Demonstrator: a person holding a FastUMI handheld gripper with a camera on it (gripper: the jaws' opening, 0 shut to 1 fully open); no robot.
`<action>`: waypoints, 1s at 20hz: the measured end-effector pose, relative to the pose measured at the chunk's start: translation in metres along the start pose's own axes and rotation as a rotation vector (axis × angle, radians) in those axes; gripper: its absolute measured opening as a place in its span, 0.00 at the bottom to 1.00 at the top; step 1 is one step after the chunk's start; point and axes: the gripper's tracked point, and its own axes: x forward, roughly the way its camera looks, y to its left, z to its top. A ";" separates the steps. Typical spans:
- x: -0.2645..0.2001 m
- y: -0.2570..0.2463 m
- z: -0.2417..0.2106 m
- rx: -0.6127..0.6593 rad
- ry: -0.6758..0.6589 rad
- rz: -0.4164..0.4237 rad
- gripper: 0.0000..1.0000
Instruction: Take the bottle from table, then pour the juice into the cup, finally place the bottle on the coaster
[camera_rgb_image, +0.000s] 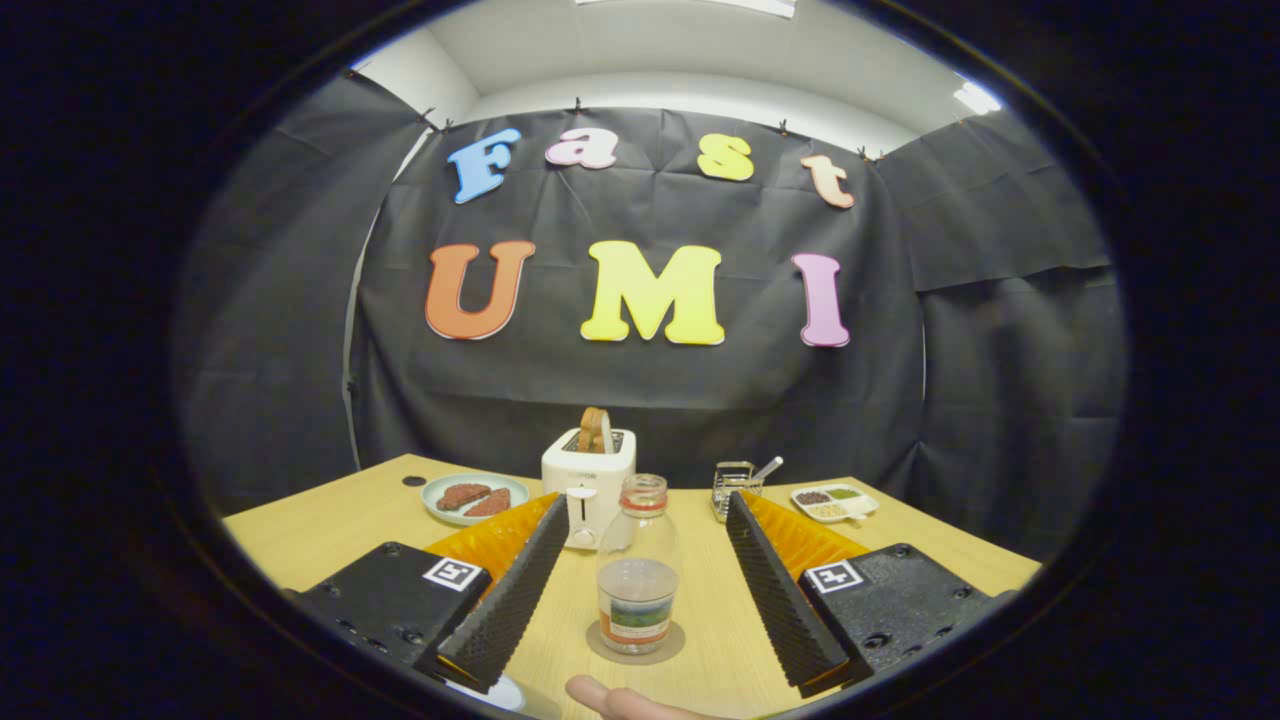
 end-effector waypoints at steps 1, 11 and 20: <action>-0.006 -0.005 0.008 0.004 -0.002 -0.008 1.00; -0.068 -0.055 0.087 -0.007 -0.019 -0.046 1.00; -0.133 -0.091 0.144 -0.008 -0.040 -0.059 1.00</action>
